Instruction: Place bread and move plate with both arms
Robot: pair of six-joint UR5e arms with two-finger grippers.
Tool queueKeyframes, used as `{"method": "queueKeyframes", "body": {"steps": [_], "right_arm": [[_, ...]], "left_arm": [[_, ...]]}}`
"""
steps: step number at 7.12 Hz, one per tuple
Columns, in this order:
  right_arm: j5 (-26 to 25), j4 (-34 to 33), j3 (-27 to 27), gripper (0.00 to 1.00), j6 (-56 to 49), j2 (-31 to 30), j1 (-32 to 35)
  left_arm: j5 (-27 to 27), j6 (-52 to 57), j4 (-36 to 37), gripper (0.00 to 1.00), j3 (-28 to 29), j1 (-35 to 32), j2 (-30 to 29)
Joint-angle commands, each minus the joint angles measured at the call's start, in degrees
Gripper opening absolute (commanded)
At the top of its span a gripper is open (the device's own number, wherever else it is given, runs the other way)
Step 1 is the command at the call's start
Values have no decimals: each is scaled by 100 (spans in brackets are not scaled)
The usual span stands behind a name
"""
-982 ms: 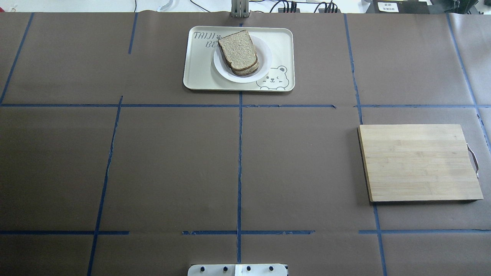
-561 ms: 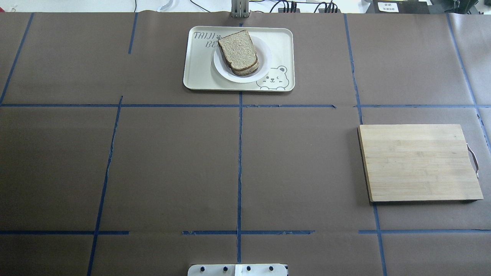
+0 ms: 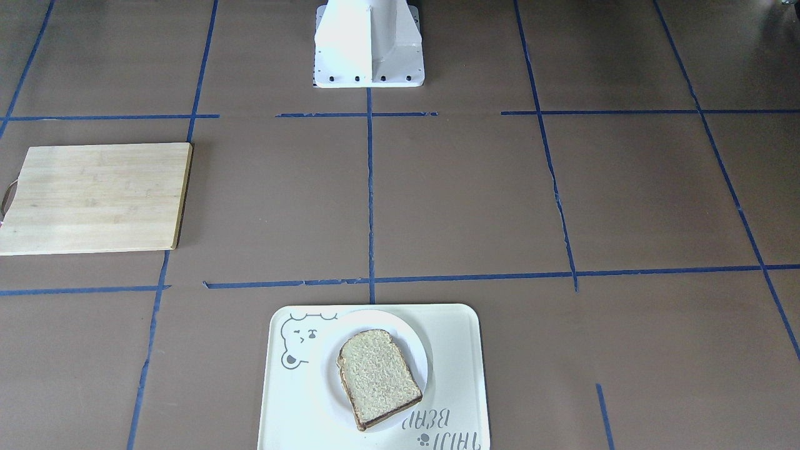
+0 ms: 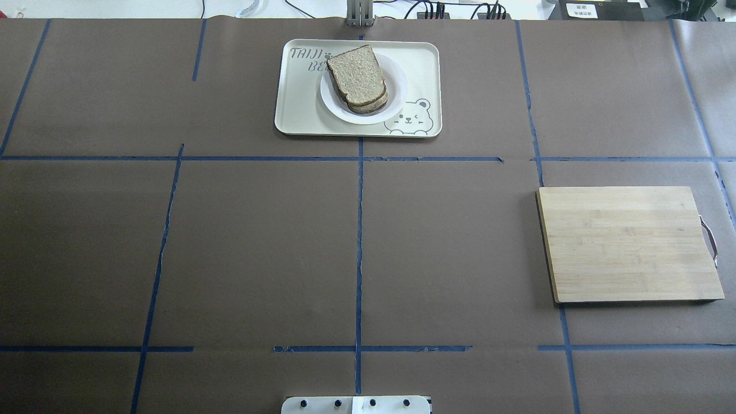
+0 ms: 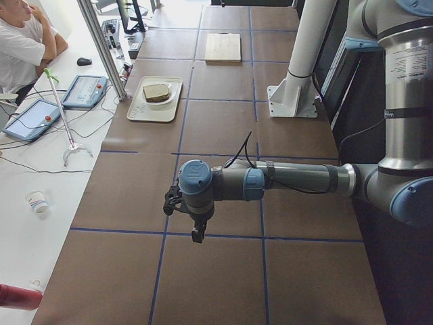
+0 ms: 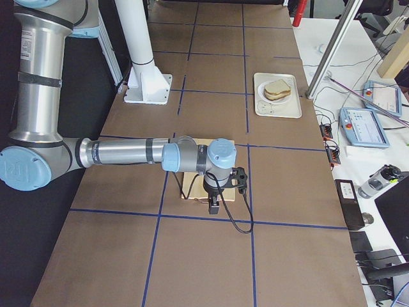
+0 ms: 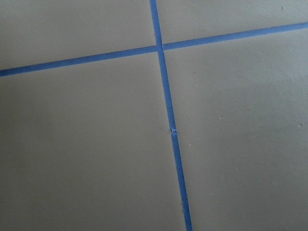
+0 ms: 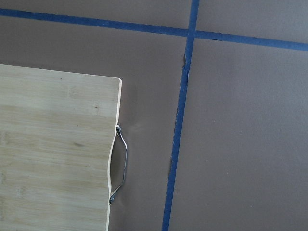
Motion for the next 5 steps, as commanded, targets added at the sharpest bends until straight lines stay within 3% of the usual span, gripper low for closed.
{"method": "queueKeyframes", "body": {"steps": [1,5], "right_arm": [[63,4,18,100,29,2,0],[73,4,9,100,90,28,-9]], "left_arm": [[17,-9,22,100,233,22,-28],[228,0,57,100,252,40,-55]]}}
